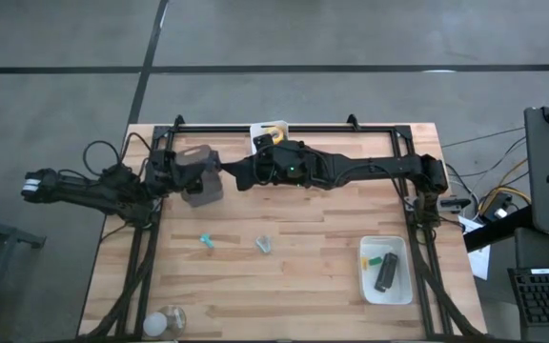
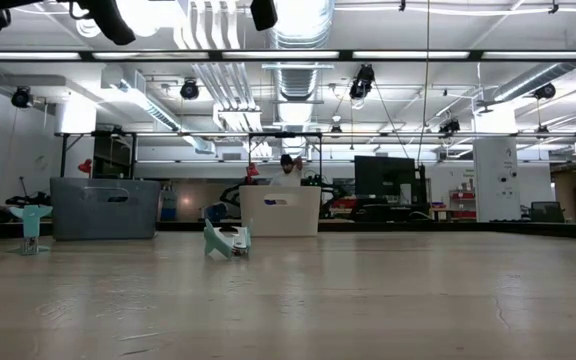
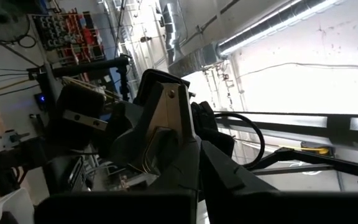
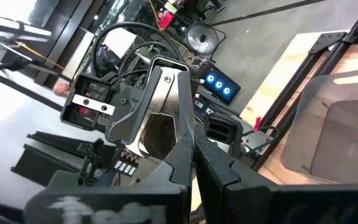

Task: Pick and place Stapler, Stapler remover, tape
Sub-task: Put the black staple remover into the black bin

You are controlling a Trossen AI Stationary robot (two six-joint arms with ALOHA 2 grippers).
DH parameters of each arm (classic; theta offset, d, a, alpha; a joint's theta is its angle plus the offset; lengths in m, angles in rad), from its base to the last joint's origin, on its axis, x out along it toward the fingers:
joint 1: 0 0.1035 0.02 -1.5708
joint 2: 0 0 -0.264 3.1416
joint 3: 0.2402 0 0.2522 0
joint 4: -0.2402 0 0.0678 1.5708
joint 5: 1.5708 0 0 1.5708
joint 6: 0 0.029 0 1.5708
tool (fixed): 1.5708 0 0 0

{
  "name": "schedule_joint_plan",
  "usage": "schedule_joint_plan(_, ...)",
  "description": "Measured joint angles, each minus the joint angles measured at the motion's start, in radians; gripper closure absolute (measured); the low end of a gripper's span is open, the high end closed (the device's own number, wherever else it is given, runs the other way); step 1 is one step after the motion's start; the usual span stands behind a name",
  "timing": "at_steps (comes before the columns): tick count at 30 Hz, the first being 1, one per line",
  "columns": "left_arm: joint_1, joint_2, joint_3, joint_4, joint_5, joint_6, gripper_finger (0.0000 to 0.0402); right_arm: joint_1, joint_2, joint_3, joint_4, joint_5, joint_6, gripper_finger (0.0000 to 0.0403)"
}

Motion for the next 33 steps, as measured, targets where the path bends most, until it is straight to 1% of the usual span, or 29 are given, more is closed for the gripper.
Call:
schedule_joint_plan(8, 0.0, -0.019, 0.0, -0.002, -0.002, 0.042, 0.0399, 0.0, 0.0, 0.0, 0.022, -0.008, -0.031, 0.0394)
schedule_joint_plan(11, 0.0, -0.026, 0.0, 0.0, -0.01, 0.06, 0.04, -0.003, -0.002, 0.0, 0.019, -0.023, -0.034, 0.0381)
schedule_joint_plan(13, 0.0, -0.033, 0.0, 0.006, -0.016, 0.063, 0.04, -0.005, -0.006, 0.0, 0.018, -0.032, -0.034, 0.0361)
schedule_joint_plan(18, 0.0, -0.057, 0.0, 0.008, -0.043, 0.113, 0.04, -0.008, -0.014, 0.0, -0.006, -0.034, -0.033, 0.0291)
schedule_joint_plan(20, 0.0, -0.074, 0.0, 0.005, -0.065, 0.144, 0.0401, -0.009, -0.017, 0.0, -0.032, -0.034, -0.036, 0.0264)
schedule_joint_plan(23, 0.0, -0.108, 0.0, -0.034, -0.108, 0.196, 0.0401, -0.01, -0.019, 0.0, -0.071, -0.034, -0.085, 0.0232)
schedule_joint_plan(25, 0.0, -0.137, 0.0, -0.098, -0.142, 0.238, 0.0401, -0.01, -0.019, -0.001, -0.091, -0.034, -0.096, 0.0218)
schedule_joint_plan(27, 0.0, -0.171, 0.0, -0.205, -0.182, 0.278, 0.0401, -0.01, -0.019, -0.001, -0.101, -0.034, -0.098, 0.0208)
schedule_joint_plan(30, 0.001, -0.233, 0.0, -0.417, -0.282, 0.274, 0.0401, -0.01, -0.02, -0.001, -0.116, -0.034, -0.102, 0.0202)
schedule_joint_plan(33, 0.001, -0.286, -0.002, -0.684, -0.37, 0.238, 0.0399, -0.01, -0.02, -0.001, -0.128, -0.046, -0.115, 0.0203)
